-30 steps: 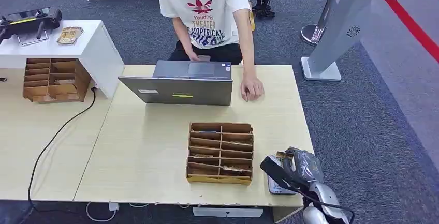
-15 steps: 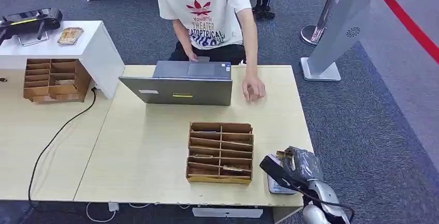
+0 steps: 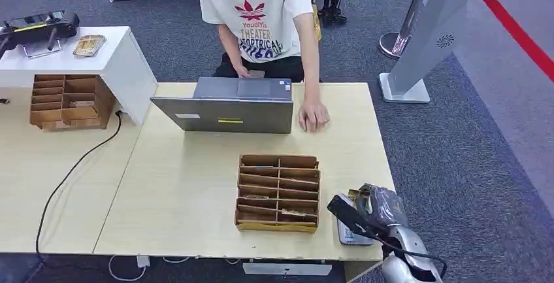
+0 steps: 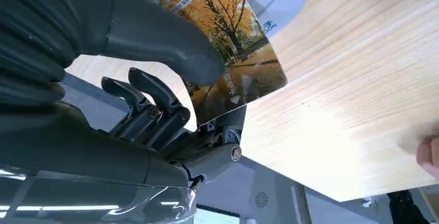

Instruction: Pass the card to the sensor for recognition and then transmit it.

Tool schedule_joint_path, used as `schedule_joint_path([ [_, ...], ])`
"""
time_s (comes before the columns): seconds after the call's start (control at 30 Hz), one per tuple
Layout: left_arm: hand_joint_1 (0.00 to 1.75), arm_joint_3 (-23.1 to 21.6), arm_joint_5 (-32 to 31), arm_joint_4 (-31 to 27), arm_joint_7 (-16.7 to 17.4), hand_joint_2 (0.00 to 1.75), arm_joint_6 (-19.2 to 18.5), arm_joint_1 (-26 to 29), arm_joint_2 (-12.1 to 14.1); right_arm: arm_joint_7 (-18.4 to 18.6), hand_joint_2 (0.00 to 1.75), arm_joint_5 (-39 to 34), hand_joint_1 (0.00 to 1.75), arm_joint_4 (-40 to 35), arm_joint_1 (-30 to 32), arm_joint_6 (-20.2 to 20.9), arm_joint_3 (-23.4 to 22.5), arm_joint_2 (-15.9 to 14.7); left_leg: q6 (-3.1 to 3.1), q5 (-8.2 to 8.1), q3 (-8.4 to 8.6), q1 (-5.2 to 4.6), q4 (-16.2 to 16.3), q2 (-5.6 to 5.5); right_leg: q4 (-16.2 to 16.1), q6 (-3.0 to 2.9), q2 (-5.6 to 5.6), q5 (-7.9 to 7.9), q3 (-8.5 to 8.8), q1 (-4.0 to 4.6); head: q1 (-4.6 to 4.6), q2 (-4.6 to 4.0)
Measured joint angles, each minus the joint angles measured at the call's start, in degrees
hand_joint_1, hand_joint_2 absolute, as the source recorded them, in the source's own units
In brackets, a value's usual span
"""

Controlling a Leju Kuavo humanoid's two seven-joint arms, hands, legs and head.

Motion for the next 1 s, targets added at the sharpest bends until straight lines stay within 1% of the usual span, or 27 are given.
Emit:
schedule_joint_path([
  [0.13, 0.0, 0.0, 0.1, 0.0, 0.0, 0.0, 0.0, 0.0, 0.0, -0.4, 1.75, 0.0, 1.75, -0.2, 0.2, -1.2, 0.0, 0.0, 0.0, 0.0, -0.01, 0.0, 0.0, 0.0, 0.0, 0.0, -0.01, 0.0, 0.0, 0.0, 0.0, 0.0],
  [0.3, 0.0, 0.0, 0.5, 0.0, 0.0, 0.0, 0.1, 0.0, 0.0, -2.6, 1.75, -0.3, 1.75, -2.0, 2.1, -6.6, -0.2, 0.5, -0.01, 0.01, -0.18, 0.0, 0.0, -0.05, 0.0, 0.0, -0.03, 0.01, -0.05, 0.0, 0.0, 0.0],
  [0.33, 0.0, 0.0, 0.5, 0.0, -0.1, 0.0, 0.1, 0.0, 0.0, -3.5, 1.75, -0.7, 1.75, -2.7, 2.7, -8.2, -0.3, 0.7, -0.01, 0.02, -0.22, 0.0, 0.0, -0.05, 0.0, 0.0, -0.03, 0.0, -0.09, 0.0, 0.02, 0.0],
  [0.4, 0.0, 0.0, 0.7, 0.0, -0.3, 0.0, 0.3, 0.0, 0.0, -6.5, 1.75, -1.9, 1.75, -5.5, 4.4, -13.9, -0.9, 1.9, -0.02, 0.02, -0.32, 0.0, 0.0, -0.05, 0.0, 0.0, -0.03, 0.0, -0.21, 0.0, 0.02, 0.0],
  [0.43, 0.0, 0.0, 0.7, 0.0, -0.4, 0.0, 0.4, 0.0, 0.0, -7.5, 1.75, -2.2, 1.75, -6.7, 4.9, -15.8, -1.3, 2.4, -0.02, 0.02, -0.35, 0.0, 0.0, -0.05, 0.0, 0.0, -0.02, 0.0, -0.25, 0.0, 0.0, 0.0],
  [0.5, 0.0, 0.0, 0.9, 0.0, -0.6, 0.0, 0.5, 0.0, -0.1, -9.3, 1.75, -3.2, 1.75, -9.3, 6.1, -18.7, -1.6, 3.4, -0.02, 0.01, -0.38, 0.0, 0.0, -0.04, 0.0, -0.02, -0.02, -0.02, -0.29, 0.0, 0.0, 0.0],
  [0.6, 0.0, 0.0, 0.9, 0.0, -0.7, 0.0, 0.6, 0.0, -0.1, -13.1, 1.75, -5.1, 1.75, -13.6, 8.0, -23.9, -2.2, 5.0, -0.02, 0.01, -0.48, 0.01, 0.0, -0.05, 0.0, -0.09, -0.03, -0.08, -0.4, 0.0, 0.0, 0.0],
  [0.77, 0.0, 0.0, 0.4, 0.0, -0.9, 0.0, 0.8, 0.0, -0.2, -18.2, 1.75, -8.0, 1.75, -20.4, 10.2, -30.1, -3.2, 7.7, -0.04, -0.01, -0.56, 0.01, 0.0, -0.04, 0.0, -0.11, -0.02, -0.13, -0.49, 0.0, 0.0, 0.0],
  [0.87, 0.0, 0.0, 0.3, 0.0, -1.1, 0.0, 0.9, 0.0, -0.3, -19.7, 1.75, -8.9, 1.75, -23.4, 11.0, -31.6, -3.7, 8.8, -0.05, -0.01, -0.57, 0.0, -0.1, -0.04, 0.0, -0.11, -0.02, -0.13, -0.5, 0.0, 0.0, 0.0],
  [1.0, 0.0, 0.0, 0.3, 0.0, -1.2, 0.0, 0.9, 0.0, -0.4, -20.1, 1.75, -9.2, 1.75, -25.5, 11.7, -31.8, -4.1, 9.7, -0.05, -0.01, -0.57, 0.0, 0.0, -0.04, 0.0, -0.11, -0.02, -0.12, -0.5, 0.0, 0.02, 0.0],
])
